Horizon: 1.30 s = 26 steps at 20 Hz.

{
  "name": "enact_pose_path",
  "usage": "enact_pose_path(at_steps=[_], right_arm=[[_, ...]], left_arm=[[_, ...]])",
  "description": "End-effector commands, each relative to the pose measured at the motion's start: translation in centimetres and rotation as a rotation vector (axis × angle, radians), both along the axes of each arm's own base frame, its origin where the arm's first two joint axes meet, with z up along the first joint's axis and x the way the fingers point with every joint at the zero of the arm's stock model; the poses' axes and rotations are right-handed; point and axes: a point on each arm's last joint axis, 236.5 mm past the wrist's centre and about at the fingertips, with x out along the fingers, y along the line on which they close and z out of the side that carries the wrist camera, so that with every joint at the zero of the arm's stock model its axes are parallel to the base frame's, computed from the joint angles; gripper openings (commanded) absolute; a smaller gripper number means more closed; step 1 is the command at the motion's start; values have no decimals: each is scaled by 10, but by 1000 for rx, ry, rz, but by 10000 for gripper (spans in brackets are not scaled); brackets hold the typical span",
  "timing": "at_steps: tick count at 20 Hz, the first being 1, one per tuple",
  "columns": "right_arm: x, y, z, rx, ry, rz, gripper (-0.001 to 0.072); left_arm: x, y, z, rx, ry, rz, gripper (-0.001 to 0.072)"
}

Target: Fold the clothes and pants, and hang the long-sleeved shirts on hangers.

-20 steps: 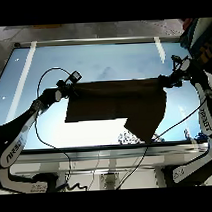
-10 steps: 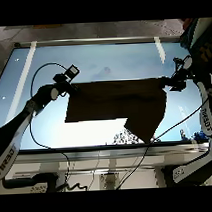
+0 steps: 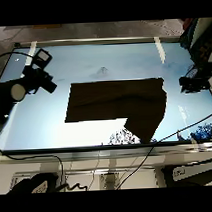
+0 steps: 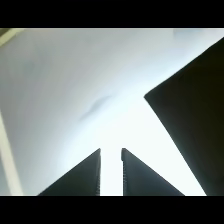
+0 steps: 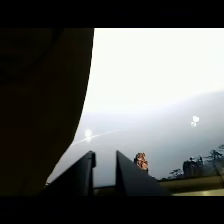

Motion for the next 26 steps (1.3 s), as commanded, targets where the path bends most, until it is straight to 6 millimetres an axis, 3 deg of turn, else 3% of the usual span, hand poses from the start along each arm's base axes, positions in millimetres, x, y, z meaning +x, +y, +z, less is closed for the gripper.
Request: enact_pose_path(at_steps=[1,4,8,9,10,11,12,13,16,21,22,23,26], right_arm=[[-30,-10,20,61,-62,10,12],[-64,3,10,242,-131,-38,12],[-105,39,-42,477,-200,-160,13],[-113,53,-60,527,-191,-203,60],[-120,67,-77,571,-173,-236,245],[-123,80,-90,602,-164,-260,429],[-124,88,-102,615,-165,-287,488],[-122,92,-114,607,-173,-311,488],[-122,101,-140,564,-168,-329,476],[-130,137,-164,633,-40,-266,448],[-131,143,-169,633,-27,-235,421],[-128,147,-172,626,-37,-198,340],[-110,144,-178,583,-104,-205,308]], left_arm=[[-46,55,-12,-91,174,194,12],[-65,90,-46,-260,285,342,15],[-87,88,-111,-574,442,459,15],[-93,84,-128,-601,487,470,15],[-99,82,-143,-606,528,478,35],[-101,78,-154,-617,560,480,171],[-102,74,-161,-634,584,480,408],[-99,68,-165,-665,598,478,531],[-91,53,-171,-773,629,480,533],[-90,47,-188,-815,683,495,534],[-91,46,-190,-820,695,494,534],[-92,45,-192,-821,705,493,534],[-93,44,-196,-823,718,496,534]])
